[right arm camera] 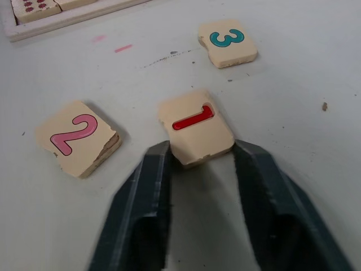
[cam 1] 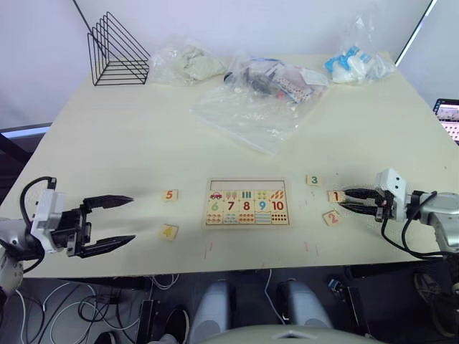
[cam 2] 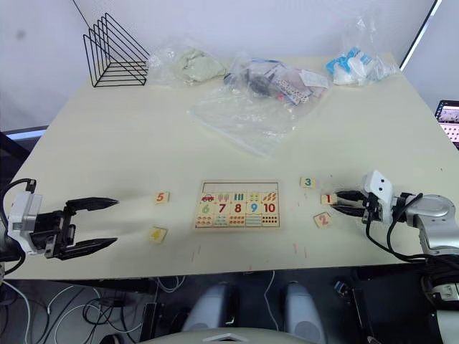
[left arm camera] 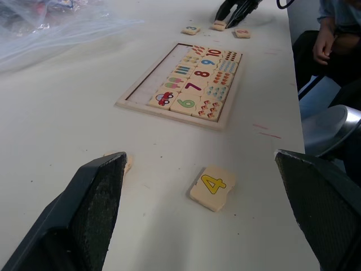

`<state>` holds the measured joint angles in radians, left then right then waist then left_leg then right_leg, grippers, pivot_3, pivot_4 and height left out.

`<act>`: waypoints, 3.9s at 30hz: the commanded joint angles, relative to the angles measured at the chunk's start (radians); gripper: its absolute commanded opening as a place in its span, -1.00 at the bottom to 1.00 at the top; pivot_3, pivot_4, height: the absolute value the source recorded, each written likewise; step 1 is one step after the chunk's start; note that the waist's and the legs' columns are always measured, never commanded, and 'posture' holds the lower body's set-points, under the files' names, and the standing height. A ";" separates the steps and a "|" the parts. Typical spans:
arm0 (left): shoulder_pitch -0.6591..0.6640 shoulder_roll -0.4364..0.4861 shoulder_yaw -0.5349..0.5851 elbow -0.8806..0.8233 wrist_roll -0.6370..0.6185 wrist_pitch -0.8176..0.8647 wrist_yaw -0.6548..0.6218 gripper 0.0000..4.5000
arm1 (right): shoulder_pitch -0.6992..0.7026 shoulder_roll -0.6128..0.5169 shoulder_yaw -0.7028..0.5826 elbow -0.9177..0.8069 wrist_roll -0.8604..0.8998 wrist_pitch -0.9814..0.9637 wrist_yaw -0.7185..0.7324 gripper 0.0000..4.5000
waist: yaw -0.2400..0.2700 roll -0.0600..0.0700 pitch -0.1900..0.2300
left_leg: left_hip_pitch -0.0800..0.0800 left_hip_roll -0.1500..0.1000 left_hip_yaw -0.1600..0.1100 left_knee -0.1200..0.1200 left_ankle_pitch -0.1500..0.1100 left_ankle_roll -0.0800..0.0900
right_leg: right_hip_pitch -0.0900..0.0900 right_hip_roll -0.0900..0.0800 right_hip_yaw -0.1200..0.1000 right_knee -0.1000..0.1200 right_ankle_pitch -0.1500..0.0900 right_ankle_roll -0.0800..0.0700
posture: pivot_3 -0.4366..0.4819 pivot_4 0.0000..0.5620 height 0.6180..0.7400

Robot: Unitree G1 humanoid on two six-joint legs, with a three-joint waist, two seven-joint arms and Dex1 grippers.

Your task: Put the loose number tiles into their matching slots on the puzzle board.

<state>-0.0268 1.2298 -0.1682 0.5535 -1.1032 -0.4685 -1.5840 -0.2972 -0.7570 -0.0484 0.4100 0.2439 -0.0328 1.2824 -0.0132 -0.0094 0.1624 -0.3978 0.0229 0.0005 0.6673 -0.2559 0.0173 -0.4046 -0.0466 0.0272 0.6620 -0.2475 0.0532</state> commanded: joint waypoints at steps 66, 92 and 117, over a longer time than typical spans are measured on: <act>0.069 -0.001 0.078 -0.004 -0.035 -0.032 -0.030 1.00 | -0.074 -0.069 0.184 -0.608 0.055 0.721 -0.253 -0.61 | 0.000 -0.002 0.002 | -0.004 0.002 -0.001 0.000 0.000 0.000 | -0.004 -0.001 0.000 0.000 0.000 0.000 | -0.05 -0.47 1.00; 0.043 -0.008 0.063 -0.008 -0.025 -0.020 -0.030 1.00 | -0.083 -0.083 0.249 -0.583 0.025 0.548 -0.126 0.92 | -0.001 -0.003 0.002 | -0.004 0.002 -0.001 0.000 0.000 0.000 | -0.005 0.000 0.000 0.000 0.000 0.000 | -0.05 -0.47 1.00; 0.049 -0.009 0.072 -0.017 -0.027 -0.017 -0.030 1.00 | -0.127 -0.029 0.290 -0.429 -0.102 0.386 -0.114 0.32 | 0.000 -0.004 0.003 | -0.004 0.001 0.001 0.000 0.000 0.000 | -0.005 0.000 0.000 0.000 0.000 0.000 | -0.05 -0.47 1.00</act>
<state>0.0199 1.2167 -0.1248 0.5470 -1.1226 -0.4863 -1.5849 -0.4118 -0.7858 0.2566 -0.0196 0.1438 0.3643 1.1687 -0.0136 -0.0131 0.1653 -0.4019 0.0243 0.0015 0.6674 -0.2559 0.0173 -0.4092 -0.0468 0.0269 0.6621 -0.2475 0.0531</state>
